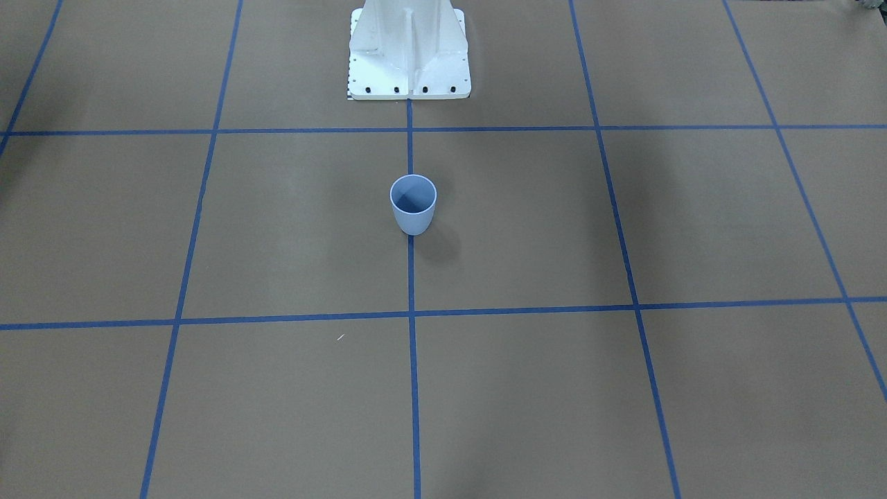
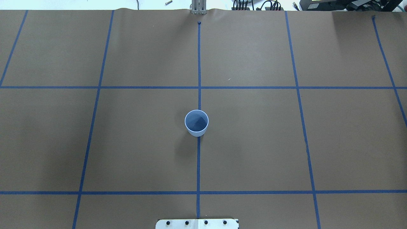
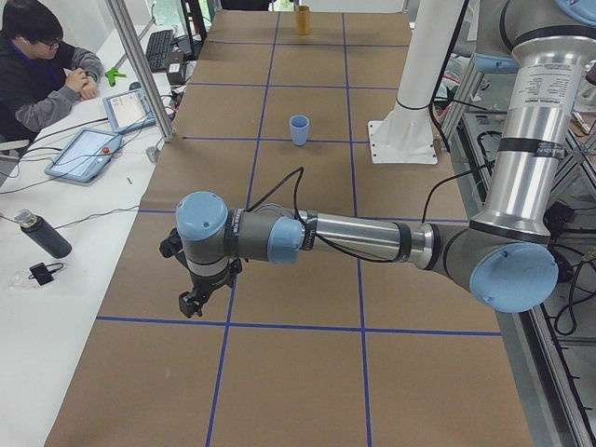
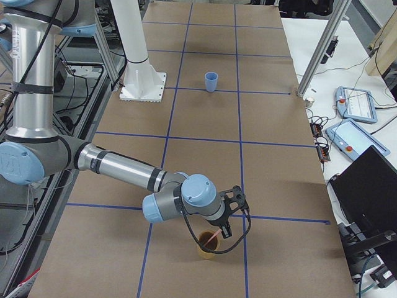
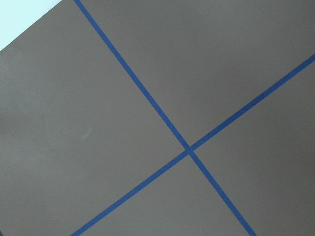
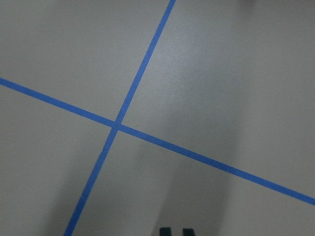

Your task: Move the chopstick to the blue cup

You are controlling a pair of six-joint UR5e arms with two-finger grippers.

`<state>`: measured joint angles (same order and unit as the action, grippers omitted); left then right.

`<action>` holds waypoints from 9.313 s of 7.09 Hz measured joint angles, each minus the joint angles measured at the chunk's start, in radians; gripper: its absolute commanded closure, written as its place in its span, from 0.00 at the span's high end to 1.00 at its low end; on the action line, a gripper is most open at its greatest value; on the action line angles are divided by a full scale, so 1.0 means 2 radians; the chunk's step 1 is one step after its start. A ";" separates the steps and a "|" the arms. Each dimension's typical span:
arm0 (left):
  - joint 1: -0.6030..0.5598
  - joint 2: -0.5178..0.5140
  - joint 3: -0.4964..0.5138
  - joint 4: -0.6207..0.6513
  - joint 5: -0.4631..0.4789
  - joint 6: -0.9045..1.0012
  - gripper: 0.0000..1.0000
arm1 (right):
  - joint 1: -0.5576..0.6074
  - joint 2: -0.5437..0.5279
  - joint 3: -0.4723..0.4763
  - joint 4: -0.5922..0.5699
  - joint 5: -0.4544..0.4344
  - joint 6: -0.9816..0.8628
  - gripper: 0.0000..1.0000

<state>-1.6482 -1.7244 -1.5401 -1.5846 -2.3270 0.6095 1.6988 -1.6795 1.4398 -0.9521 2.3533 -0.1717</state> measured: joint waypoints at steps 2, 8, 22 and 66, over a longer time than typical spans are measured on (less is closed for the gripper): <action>0.000 -0.001 0.000 0.000 0.000 -0.004 0.99 | 0.047 0.006 0.009 -0.006 0.025 -0.001 0.00; 0.000 0.010 0.004 0.002 -0.003 -0.017 0.99 | 0.121 0.017 0.149 -0.148 0.049 0.000 0.00; -0.012 0.107 -0.064 -0.027 -0.005 -0.201 0.99 | -0.509 0.457 0.282 -0.484 -0.335 0.944 0.00; 0.010 0.136 -0.105 0.022 -0.003 -0.207 0.99 | -0.082 -0.041 0.190 -0.344 -0.050 0.104 1.00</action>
<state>-1.6291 -1.4515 -1.7502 -1.5401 -2.3335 0.1948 1.5356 -1.7610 1.8204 -1.6398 2.2529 0.0368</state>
